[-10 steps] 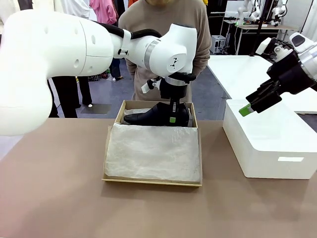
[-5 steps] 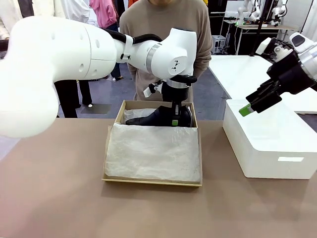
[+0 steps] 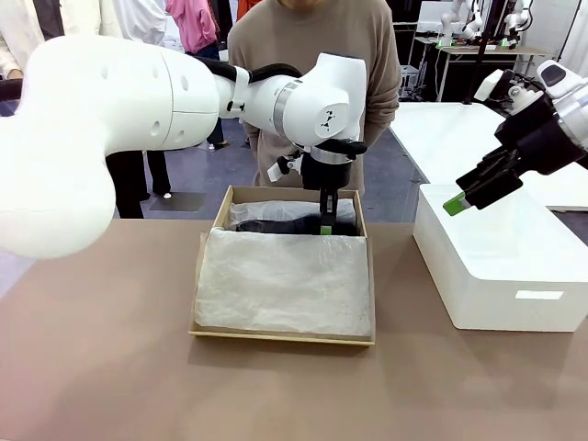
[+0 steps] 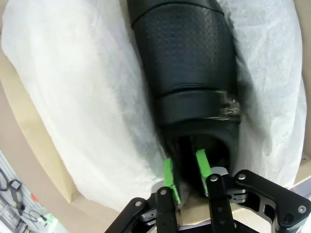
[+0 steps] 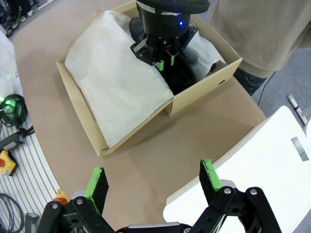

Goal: Pack the shoes into the box.
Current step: Place the other shoe of the Shoes into the Shoes Box.

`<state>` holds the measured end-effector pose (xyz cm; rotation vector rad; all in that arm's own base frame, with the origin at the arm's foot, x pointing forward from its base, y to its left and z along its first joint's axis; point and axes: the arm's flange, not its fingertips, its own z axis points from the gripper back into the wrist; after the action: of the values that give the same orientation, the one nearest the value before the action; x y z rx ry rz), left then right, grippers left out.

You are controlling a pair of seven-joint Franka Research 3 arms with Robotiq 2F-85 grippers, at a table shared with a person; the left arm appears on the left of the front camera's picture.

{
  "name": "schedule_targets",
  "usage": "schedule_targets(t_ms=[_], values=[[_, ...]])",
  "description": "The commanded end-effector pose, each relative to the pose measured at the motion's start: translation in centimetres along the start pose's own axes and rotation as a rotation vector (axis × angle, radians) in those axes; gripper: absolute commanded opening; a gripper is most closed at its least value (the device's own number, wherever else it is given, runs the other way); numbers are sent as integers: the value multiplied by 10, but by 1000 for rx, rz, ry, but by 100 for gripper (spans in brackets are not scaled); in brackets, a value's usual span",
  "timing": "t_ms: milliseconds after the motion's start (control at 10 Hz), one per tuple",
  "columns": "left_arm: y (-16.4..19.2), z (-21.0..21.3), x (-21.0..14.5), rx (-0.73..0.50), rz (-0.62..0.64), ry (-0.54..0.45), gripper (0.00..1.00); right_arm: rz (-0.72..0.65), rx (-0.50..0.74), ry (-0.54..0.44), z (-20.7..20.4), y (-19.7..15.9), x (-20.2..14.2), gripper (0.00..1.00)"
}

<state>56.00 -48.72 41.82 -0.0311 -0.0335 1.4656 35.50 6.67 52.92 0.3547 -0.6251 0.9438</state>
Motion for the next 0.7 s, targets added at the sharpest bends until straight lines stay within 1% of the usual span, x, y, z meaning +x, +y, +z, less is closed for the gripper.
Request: schedule_targets(t_ms=[0, 100, 200, 600], values=[[-4, 29, 2, 30, 27, -14, 72, 2, 9, -15, -1, -1, 1, 100], [-4, 46, 6, 9, 36, -28, 92, 2, 9, -15, -1, -1, 1, 100], [-4, 64, 9, -9, 39, -39, 100, 2, 9, -15, -1, -1, 1, 100], [14, 116, 30, -50, 31, -51, 100, 2, 9, -15, -1, -1, 1, 100]])
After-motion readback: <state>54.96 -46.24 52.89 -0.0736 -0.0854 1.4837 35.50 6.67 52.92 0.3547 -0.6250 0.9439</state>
